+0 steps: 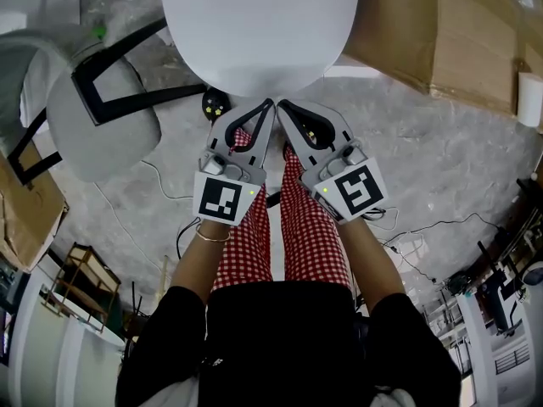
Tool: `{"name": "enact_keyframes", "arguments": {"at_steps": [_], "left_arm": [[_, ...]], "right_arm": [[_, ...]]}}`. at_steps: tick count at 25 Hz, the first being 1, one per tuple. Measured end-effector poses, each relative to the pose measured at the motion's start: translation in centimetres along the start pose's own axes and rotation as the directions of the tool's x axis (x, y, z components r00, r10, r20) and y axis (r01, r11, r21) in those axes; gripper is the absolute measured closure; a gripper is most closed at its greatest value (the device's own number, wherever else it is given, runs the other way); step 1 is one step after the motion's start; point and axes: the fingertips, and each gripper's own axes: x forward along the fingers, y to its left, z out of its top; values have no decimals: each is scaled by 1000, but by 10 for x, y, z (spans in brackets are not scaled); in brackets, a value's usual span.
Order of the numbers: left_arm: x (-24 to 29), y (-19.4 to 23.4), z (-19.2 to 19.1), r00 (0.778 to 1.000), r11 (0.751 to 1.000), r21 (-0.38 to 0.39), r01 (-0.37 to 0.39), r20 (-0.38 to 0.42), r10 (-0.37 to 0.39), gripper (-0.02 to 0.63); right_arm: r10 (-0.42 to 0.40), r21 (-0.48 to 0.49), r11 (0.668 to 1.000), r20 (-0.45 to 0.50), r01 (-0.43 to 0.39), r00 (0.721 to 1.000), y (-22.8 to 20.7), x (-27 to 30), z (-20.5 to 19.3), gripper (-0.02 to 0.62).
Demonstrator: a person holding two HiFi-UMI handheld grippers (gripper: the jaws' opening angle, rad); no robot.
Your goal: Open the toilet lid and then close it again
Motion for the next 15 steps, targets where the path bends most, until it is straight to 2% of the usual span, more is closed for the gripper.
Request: {"name": "enact_keyframes", "arguments": {"at_steps": [15], "left_arm": [[10, 8, -35, 998, 1000, 0, 8, -62, -8, 603]], "right_arm": [[-17, 1, 1000, -96, 17, 995, -19, 8, -45, 574]]}}
